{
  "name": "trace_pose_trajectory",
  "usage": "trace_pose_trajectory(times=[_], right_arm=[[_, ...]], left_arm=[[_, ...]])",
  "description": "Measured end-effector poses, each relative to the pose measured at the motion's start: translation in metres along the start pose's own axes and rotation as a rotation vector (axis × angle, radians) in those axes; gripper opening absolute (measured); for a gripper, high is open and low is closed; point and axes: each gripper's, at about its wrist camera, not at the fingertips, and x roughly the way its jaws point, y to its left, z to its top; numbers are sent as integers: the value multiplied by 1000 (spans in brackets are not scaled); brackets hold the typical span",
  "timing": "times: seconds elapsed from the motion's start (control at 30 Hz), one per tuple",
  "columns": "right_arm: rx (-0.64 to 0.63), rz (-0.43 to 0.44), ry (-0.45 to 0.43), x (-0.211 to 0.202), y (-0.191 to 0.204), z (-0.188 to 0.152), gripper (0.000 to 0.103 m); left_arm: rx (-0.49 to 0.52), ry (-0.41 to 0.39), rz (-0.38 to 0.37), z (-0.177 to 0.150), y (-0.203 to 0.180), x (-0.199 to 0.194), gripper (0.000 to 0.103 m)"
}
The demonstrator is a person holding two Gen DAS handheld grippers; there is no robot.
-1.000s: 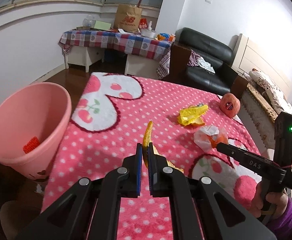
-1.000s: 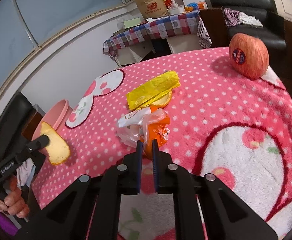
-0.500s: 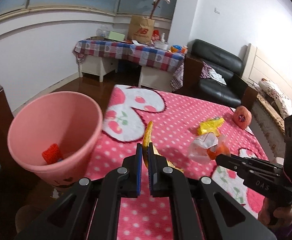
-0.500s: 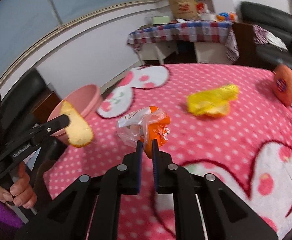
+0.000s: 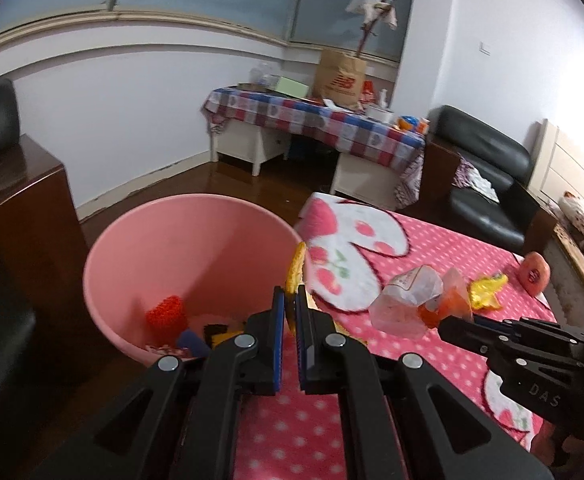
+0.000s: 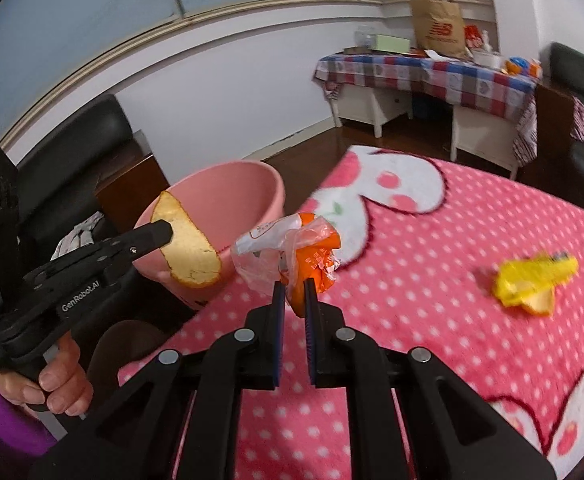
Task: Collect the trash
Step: 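Carry banana peel with left tool while right tool carries plastic bag to bucket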
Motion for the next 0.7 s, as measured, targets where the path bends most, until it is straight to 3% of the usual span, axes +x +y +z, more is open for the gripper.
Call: trace_pose_trajectory(times=[0.37, 0.7], right_arm=[[-59, 33, 22, 33, 32, 30, 9], [-113, 43, 75, 66, 55, 37, 10]], left_arm=[[-51, -15, 87, 4, 37, 10, 5], [-100, 4, 127, -2, 62, 19, 5]])
